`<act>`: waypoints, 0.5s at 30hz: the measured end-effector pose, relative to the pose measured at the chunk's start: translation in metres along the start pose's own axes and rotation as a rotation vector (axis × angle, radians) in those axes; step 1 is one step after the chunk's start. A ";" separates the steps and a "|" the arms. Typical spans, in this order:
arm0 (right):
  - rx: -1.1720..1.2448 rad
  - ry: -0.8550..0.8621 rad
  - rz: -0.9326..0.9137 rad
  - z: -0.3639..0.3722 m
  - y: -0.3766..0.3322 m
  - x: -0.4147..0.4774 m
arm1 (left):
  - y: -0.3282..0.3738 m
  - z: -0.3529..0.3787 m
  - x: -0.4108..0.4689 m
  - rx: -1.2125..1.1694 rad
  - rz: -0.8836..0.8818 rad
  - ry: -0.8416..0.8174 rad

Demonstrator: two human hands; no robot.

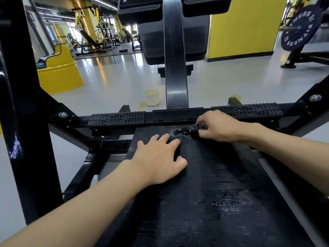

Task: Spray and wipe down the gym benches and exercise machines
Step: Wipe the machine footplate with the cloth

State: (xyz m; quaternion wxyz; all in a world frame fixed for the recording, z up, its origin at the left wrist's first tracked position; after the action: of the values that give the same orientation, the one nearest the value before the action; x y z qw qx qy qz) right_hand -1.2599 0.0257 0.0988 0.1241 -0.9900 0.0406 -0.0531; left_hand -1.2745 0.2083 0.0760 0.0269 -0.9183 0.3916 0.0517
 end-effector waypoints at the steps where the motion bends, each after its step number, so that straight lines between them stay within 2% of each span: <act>1: 0.023 -0.065 -0.039 0.001 -0.004 -0.005 | 0.003 -0.001 0.001 0.003 0.020 0.025; 3: -0.022 -0.061 -0.036 -0.002 0.002 -0.007 | 0.009 -0.004 0.004 0.025 0.043 0.052; 5: -0.151 0.097 0.059 -0.009 0.020 -0.001 | 0.013 -0.006 0.007 0.038 0.041 0.030; 7: -0.171 0.201 0.129 -0.011 0.031 0.002 | 0.018 -0.002 0.007 0.047 0.033 -0.016; 9: -0.105 0.148 0.094 -0.008 0.022 -0.003 | 0.023 0.005 0.006 0.080 0.031 -0.057; 12: -0.043 -0.051 -0.016 -0.005 0.009 -0.015 | 0.023 0.007 0.005 0.092 0.020 -0.047; 13: -0.069 -0.065 -0.004 -0.007 0.013 -0.017 | 0.022 0.005 0.006 0.090 0.021 -0.041; 15: -0.184 0.068 0.075 -0.016 0.031 -0.012 | 0.022 0.003 0.006 0.090 0.025 -0.050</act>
State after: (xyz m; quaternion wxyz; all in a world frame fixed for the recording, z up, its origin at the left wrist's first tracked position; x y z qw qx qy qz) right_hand -1.2754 -0.0074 0.1054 0.0332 -0.9926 0.0867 -0.0783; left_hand -1.2865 0.1888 0.0724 0.0770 -0.9096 0.4042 0.0573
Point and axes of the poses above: each hand's wrist, its own x-axis towards the middle knuckle, its own z-axis out of the palm, y = z × x, the point moved 6 cm from there along x, towards the middle knuckle, and after that the axes turned 6 degrees about z, right-handed, at the moved point
